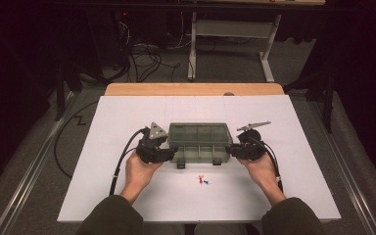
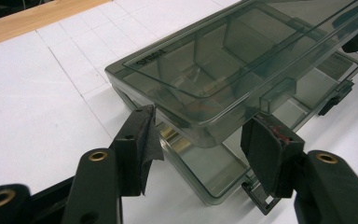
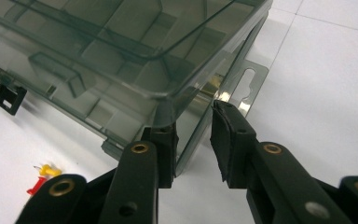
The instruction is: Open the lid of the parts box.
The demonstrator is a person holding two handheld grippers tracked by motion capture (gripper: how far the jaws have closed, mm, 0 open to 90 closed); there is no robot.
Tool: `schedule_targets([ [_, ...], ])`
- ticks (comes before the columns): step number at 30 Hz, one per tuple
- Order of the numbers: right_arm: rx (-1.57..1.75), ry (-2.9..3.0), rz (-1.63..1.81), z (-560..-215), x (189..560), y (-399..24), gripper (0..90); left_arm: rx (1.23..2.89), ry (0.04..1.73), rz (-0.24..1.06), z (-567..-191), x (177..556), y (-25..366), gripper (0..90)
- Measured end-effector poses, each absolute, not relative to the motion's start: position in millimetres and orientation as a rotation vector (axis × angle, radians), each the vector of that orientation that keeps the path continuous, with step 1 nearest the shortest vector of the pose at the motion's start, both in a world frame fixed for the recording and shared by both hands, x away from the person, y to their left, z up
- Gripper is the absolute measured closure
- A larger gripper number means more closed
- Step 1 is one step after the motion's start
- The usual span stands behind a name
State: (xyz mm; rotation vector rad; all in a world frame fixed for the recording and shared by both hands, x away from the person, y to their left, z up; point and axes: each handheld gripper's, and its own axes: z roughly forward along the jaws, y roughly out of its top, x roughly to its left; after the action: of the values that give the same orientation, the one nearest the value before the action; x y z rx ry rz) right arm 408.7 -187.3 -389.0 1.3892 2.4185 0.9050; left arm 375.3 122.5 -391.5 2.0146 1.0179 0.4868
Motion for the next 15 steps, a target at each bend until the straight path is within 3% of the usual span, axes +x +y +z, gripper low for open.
schedule_targets([
  [15,1.438,2.407,0.874,-387.8,421.7,-181.9,75.6,2.011,1.021,0.475,-389.3,378.1,123.5,44.5],
])
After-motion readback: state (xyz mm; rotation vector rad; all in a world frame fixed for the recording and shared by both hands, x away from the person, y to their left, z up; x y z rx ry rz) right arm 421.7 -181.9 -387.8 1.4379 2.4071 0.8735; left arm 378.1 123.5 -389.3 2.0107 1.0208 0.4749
